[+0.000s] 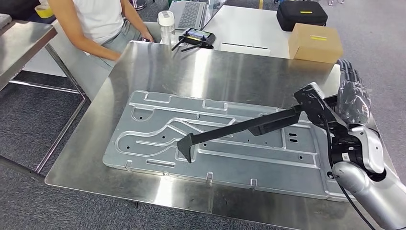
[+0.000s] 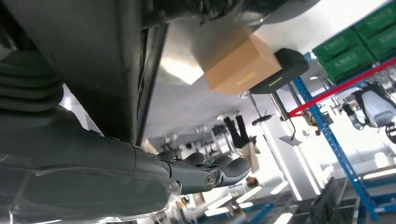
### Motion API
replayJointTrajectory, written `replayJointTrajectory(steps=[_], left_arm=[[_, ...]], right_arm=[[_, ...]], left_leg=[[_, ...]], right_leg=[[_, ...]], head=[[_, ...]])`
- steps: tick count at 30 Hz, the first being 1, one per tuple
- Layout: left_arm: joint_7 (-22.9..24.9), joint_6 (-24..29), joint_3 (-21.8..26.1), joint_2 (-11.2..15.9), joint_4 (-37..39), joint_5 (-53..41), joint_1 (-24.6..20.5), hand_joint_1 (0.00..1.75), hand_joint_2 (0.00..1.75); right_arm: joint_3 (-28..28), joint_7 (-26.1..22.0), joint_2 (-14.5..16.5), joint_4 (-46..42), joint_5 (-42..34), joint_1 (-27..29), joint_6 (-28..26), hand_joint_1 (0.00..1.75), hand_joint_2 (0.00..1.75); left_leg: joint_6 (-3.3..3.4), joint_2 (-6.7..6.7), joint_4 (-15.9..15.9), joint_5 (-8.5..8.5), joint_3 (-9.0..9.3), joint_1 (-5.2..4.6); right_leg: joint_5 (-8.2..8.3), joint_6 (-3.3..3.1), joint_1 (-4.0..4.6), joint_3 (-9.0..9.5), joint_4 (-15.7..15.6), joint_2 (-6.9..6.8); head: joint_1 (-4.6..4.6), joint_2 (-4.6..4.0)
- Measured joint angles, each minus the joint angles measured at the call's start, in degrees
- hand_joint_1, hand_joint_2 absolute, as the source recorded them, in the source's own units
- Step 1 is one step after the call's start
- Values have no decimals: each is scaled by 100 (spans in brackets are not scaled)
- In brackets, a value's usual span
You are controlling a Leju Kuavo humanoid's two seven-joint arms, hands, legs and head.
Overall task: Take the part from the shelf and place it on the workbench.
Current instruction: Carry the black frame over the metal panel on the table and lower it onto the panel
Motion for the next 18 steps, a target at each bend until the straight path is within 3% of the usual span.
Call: replayJointTrajectory(steps=[2, 4, 5, 6, 8, 9, 11, 15, 18], left_arm=[[-60, -28, -2, 5, 0, -11, 1, 0, 0], [-70, -63, -13, 10, 0, -51, 1, 0, 0], [-67, -77, -25, 15, 0, -73, 1, 0, 0], [-64, -85, -40, 21, 0, -92, 4, 0, 0], [-63, -95, -73, 32, 0, -114, 8, 0, 0], [-63, -100, -84, 35, 0, -122, 9, 0, 0], [-62, -114, -112, 41, 0, -139, 4, 0, 0], [-71, -162, -180, 51, 0, -184, 0, 0, 0], [-90, -187, -236, 58, 0, -170, 0, 0, 0]], right_arm=[[-13, 31, -16, 31, 401, -56, 881, 0, 0], [-109, 42, -38, 116, 857, -116, 2384, 0, 0], [-193, 43, -47, 173, 991, -137, 3109, 0, 0], [-282, 44, -53, 226, 1064, -144, 3646, 0, 0], [-399, 46, -65, 298, 1110, -168, 4047, 0, 0], [-432, 46, -66, 326, 1133, -189, 4057, 0, 0], [-505, 46, -65, 406, 1236, -245, 4260, 0, 0], [-915, 46, -53, 804, 1357, -468, 5812, 0, 0], [-1242, 46, -73, 1028, 1323, -766, 6553, 0, 0]], left_leg=[[-90, -10, 41, 12, -24, -7], [-168, -20, 52, 38, -41, -25], [-154, -23, 47, 27, -50, -27], [-94, -23, 32, 36, -60, -28], [78, -20, 9, 58, -78, -32], [132, -17, 0, 102, -80, -35], [149, -12, -11, 145, -67, -32], [121, -15, -27, 180, -68, -27], [87, -13, -33, 182, -83, -27]], right_leg=[[131, -38, 22, 227, -462, 17], [140, -118, 49, 216, -504, 37], [136, -148, 46, 201, -514, 34], [148, -166, 46, 190, -515, 34], [171, -203, 55, 169, -515, 38], [182, -221, 63, 160, -515, 44], [199, -248, 77, 147, -511, 57], [198, -264, 87, 135, -502, 50], [193, -268, 90, 119, -499, 48]], head=[[-1, 0], [-11, 0], [-14, 0], [-23, 0], [-30, 0], [-34, 0], [-35, 0], [-32, 0], [-33, 0]])
